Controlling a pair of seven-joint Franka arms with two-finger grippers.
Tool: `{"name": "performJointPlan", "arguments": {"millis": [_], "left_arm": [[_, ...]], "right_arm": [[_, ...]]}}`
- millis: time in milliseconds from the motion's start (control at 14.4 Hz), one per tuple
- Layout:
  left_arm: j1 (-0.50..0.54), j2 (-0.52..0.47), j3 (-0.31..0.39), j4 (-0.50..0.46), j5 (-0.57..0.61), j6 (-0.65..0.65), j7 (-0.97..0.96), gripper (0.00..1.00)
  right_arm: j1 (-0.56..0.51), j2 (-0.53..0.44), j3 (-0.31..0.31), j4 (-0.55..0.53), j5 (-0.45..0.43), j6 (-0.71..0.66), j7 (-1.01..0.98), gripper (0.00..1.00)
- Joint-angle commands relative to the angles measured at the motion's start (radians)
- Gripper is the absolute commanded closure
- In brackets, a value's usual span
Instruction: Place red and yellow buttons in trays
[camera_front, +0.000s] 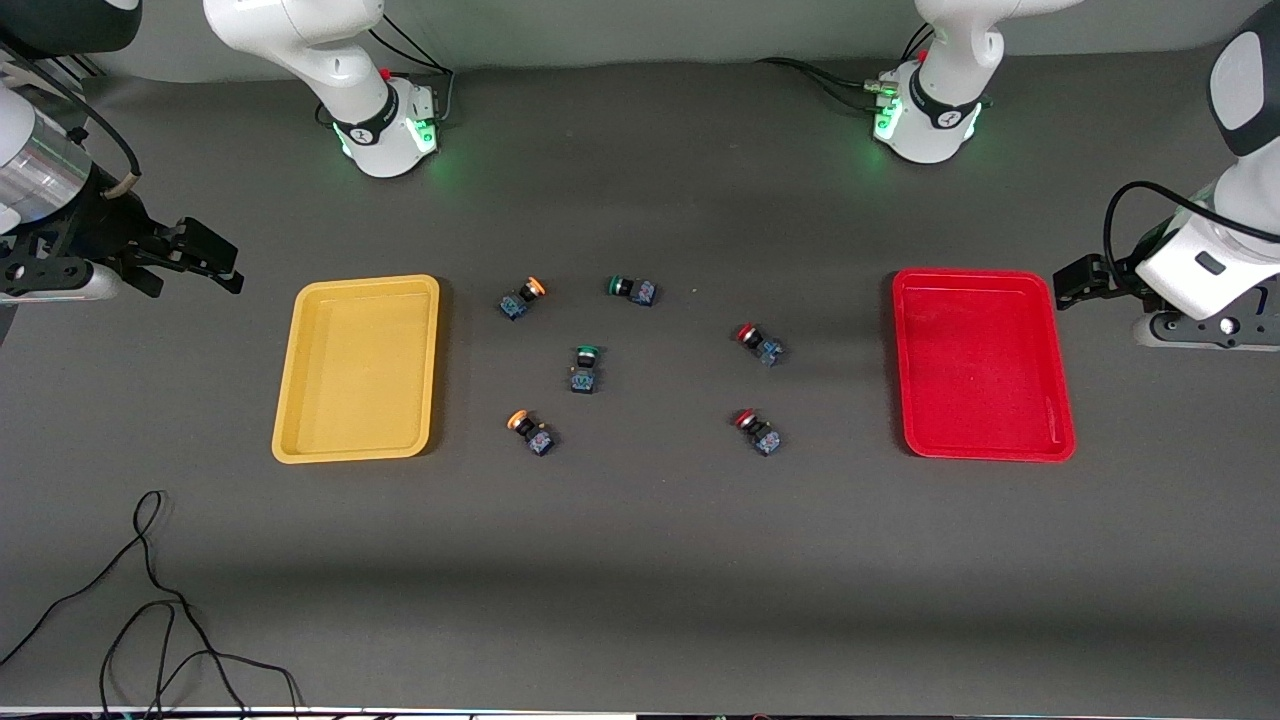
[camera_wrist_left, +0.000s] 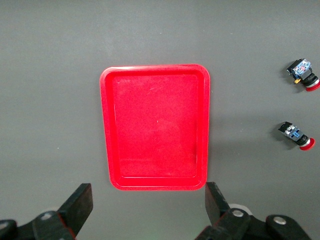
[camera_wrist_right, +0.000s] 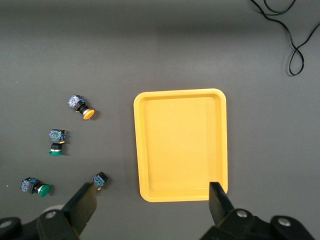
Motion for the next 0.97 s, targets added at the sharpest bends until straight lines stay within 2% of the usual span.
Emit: {"name": "performJointPlan", "arguments": {"millis": [0, 278, 487, 696, 905], "left_arm": [[-0.009, 0.0, 0.006, 0.001, -0.008, 0.002, -0.005, 0.0], [-0.011, 0.005, -0.015, 0.007, -0.016, 0.034, -0.006, 0.0], [-0.009, 0.025, -0.015, 0.013, -0.011, 0.062, -0.003, 0.0], [-0.012, 0.034, -0.021, 0.015, -0.011, 0.044, 0.015, 0.0], [-0.012, 0.071, -0.084, 0.008, -0.018, 0.009, -0.008, 0.0]], "right_arm": [[-0.008, 0.015, 0.007, 0.025, -0.01, -0.009, -0.022, 0.0], [0.0, 0.065, 0.014, 0.036, -0.004, -0.003, -0.007, 0.0], [0.112, 0.177, 0.017, 0.066, -0.005, 0.022, 0.096, 0.0], [0.221, 0.289, 0.016, 0.056, -0.025, 0.107, 0.127, 0.0], [0.287, 0.427, 0.017, 0.051, -0.065, 0.236, 0.165, 0.0]]}}
